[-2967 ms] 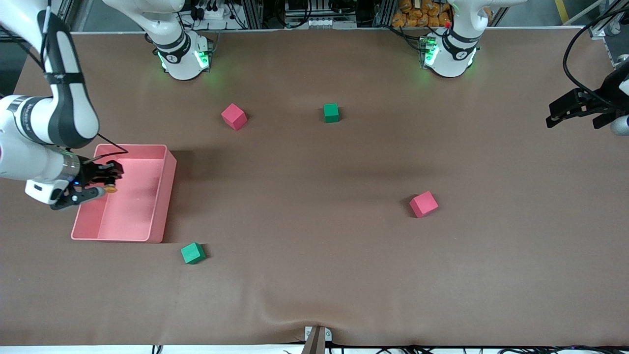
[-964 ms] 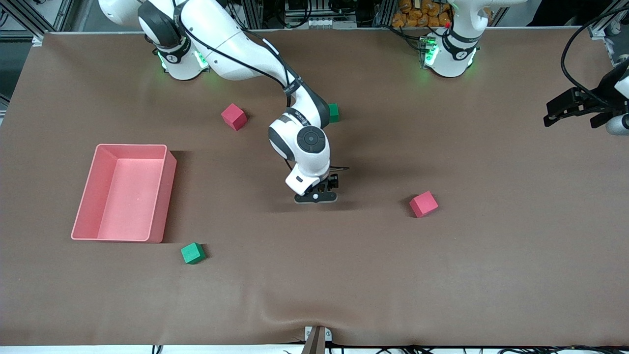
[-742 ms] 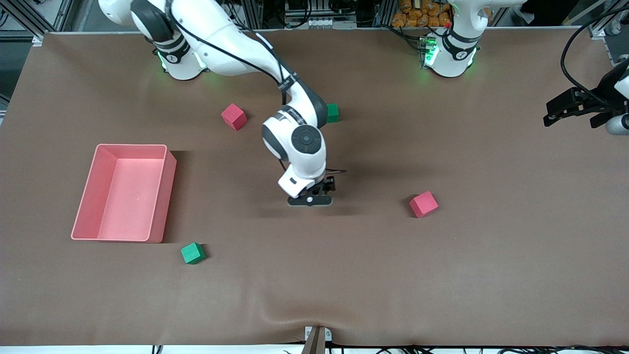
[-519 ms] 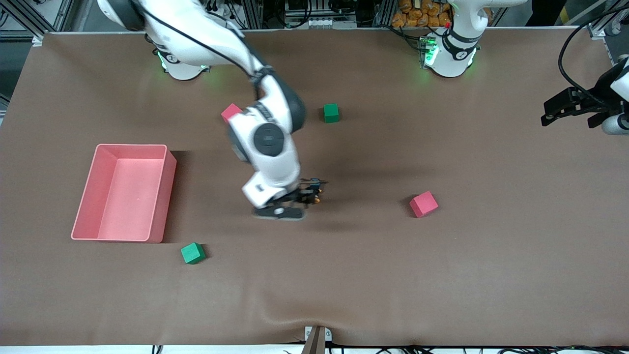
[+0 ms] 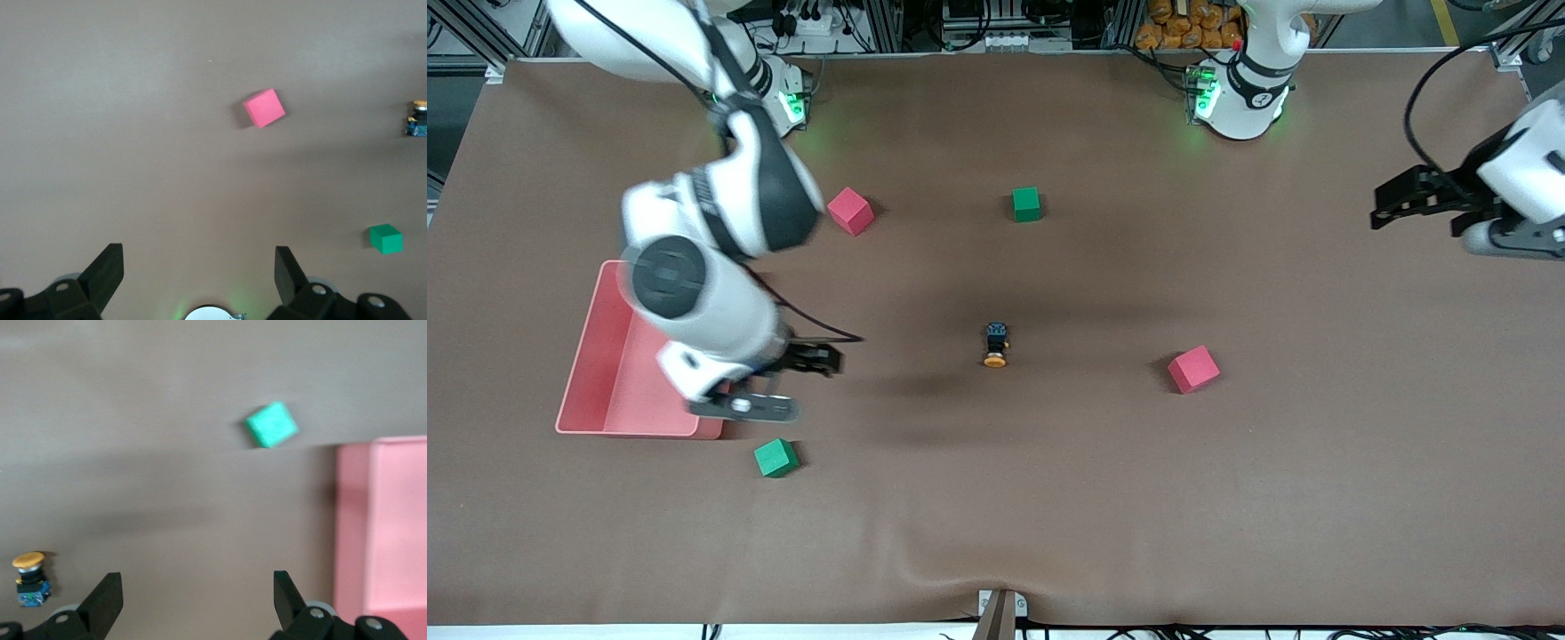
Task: Place and upright button with both arms
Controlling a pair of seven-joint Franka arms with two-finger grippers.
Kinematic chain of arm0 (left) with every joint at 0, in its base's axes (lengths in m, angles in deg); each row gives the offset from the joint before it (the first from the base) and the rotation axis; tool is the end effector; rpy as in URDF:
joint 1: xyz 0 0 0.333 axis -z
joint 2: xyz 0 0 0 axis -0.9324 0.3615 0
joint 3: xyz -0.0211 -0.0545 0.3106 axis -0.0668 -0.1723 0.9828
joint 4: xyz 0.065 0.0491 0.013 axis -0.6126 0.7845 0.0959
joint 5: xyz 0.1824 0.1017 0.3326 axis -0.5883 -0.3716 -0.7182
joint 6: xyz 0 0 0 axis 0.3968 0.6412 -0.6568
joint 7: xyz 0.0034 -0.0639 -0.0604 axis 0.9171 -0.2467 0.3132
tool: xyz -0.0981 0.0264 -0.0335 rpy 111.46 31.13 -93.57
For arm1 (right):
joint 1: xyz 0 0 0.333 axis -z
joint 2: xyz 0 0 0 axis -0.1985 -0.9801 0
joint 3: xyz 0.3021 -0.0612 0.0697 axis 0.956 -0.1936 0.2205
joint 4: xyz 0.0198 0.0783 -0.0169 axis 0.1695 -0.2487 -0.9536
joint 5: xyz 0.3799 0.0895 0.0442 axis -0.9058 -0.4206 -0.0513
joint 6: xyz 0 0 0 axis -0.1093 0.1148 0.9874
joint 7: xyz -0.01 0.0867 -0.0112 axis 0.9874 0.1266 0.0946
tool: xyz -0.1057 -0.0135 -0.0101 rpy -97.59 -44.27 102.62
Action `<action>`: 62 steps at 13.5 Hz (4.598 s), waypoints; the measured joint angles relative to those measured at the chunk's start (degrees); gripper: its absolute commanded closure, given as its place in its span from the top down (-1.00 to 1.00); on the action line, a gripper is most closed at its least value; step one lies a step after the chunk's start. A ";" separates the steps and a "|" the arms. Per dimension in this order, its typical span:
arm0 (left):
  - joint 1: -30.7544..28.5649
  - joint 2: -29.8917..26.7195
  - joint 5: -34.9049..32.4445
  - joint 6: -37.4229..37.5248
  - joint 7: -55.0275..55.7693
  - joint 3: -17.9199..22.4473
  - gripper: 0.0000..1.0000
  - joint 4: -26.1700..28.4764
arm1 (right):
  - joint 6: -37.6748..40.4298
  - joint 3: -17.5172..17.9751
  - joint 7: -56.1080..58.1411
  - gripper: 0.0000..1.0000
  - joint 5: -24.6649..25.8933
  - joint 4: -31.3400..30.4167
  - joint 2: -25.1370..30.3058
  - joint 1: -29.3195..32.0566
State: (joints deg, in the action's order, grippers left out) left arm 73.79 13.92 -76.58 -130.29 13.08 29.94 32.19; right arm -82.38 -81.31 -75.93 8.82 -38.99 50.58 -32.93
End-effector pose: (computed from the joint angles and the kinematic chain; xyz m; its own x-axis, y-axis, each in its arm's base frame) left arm 0.5547 -0.0652 0.6216 0.9879 -0.1171 -0.1015 -0.1138 -0.9928 0.0376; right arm 0.6546 0.2212 0.4621 0.9945 -0.0993 -0.0322 -0.0978 -0.9941 0.0472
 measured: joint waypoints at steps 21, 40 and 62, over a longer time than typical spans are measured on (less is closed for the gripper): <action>21.20 24.12 0.05 -6.78 17.34 -0.28 1.00 -12.46 | 18.37 2.98 24.16 1.00 0.06 -13.67 29.43 19.87; 35.77 40.26 0.26 -32.66 43.27 -0.30 1.00 -13.36 | 20.79 2.52 24.39 1.00 0.06 -13.63 29.48 20.00; 39.31 49.33 -1.06 -43.67 46.07 -0.13 0.70 -13.39 | 21.23 2.23 24.51 1.00 0.09 -13.66 29.47 21.01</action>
State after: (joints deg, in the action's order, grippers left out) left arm 113.10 63.25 -77.64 -173.96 59.15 29.81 18.80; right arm -61.14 -79.07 -51.42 8.91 -52.65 80.05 -11.92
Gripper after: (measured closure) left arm 0.137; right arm 0.000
